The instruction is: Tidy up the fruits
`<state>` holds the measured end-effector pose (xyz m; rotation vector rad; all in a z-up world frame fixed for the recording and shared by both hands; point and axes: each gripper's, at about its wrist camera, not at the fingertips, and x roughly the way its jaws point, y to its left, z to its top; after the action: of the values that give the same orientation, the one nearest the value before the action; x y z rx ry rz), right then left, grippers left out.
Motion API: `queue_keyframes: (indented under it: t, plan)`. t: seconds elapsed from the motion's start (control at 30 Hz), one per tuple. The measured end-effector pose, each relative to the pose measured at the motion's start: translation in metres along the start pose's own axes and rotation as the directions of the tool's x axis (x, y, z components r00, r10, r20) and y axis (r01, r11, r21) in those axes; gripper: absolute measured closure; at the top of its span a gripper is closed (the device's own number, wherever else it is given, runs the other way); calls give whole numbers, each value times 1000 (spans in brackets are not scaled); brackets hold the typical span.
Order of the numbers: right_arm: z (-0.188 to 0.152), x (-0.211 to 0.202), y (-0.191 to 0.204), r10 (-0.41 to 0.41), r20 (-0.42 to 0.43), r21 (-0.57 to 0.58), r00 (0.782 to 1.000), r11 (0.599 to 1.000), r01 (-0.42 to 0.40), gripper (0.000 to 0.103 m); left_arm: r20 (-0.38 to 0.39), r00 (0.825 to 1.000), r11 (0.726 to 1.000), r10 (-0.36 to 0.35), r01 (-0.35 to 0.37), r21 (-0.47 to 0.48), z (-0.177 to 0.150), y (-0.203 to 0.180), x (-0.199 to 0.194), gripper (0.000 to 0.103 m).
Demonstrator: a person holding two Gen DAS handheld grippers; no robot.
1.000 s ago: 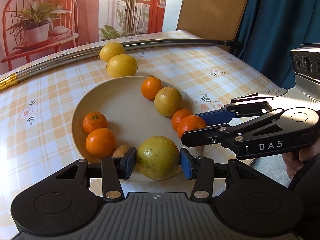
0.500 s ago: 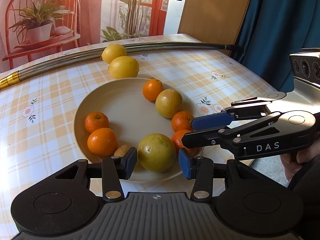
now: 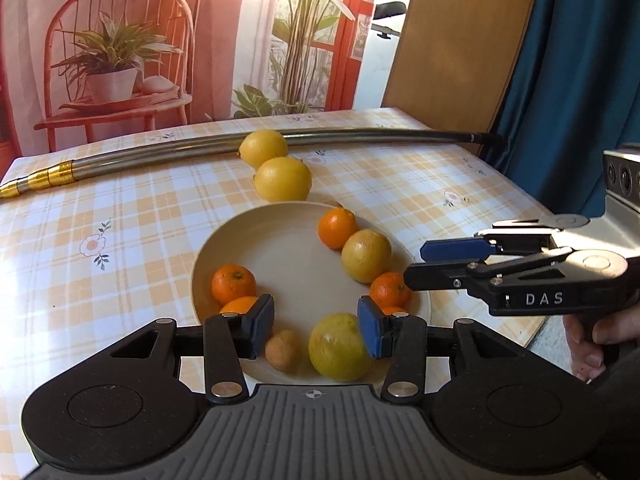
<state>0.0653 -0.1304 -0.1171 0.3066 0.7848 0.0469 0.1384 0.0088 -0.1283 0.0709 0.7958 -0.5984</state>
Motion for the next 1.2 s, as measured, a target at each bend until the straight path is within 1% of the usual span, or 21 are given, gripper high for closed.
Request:
queue_keyframes:
  t: [0.07, 0.23, 0.37, 0.47, 0.57, 0.67, 0.73, 0.97, 1.03, 1.1, 1.2]
  plan:
    - [8, -1, -3, -11, 15, -12, 1000, 1000, 11, 68, 17, 1000, 1000, -7, 7, -30, 12, 9, -2, 55]
    - [32, -1, -17, -55, 61, -28, 997, 998, 57, 68, 35, 999, 998, -10, 12, -61, 45, 23, 0, 55]
    - [53, 5, -34, -115, 96, -20, 989, 993, 117, 68, 32, 999, 995, -39, 42, -93, 67, 30, 11, 55]
    - [65, 13, -48, -163, 107, -8, 981, 986, 165, 68, -2, 998, 993, -65, 64, -100, 81, 30, 29, 55]
    - [71, 21, -62, -198, 110, 10, 974, 980, 198, 68, -61, 994, 992, -93, 87, -92, 94, 29, 53, 55]
    - [75, 29, -76, -221, 104, 40, 970, 975, 218, 68, -125, 987, 992, -106, 96, -81, 106, 26, 78, 57]
    - [75, 35, -85, -226, 95, 56, 969, 973, 222, 68, -167, 980, 993, -111, 102, -62, 113, 22, 94, 61]
    - [65, 49, -111, -208, 68, 114, 976, 973, 200, 68, -325, 941, 995, -98, 101, -10, 130, 6, 152, 64]
    - [61, 51, -117, -200, 63, 134, 978, 973, 190, 68, -362, 929, 996, -78, 87, 9, 132, 2, 165, 64]
    - [58, 53, -123, -197, 58, 146, 979, 972, 186, 68, -399, 917, 998, -32, 51, 37, 134, -3, 177, 66]
    - [52, 51, -130, -196, 56, 157, 979, 970, 185, 68, -428, 904, 997, -11, 41, 61, 135, -8, 187, 66]
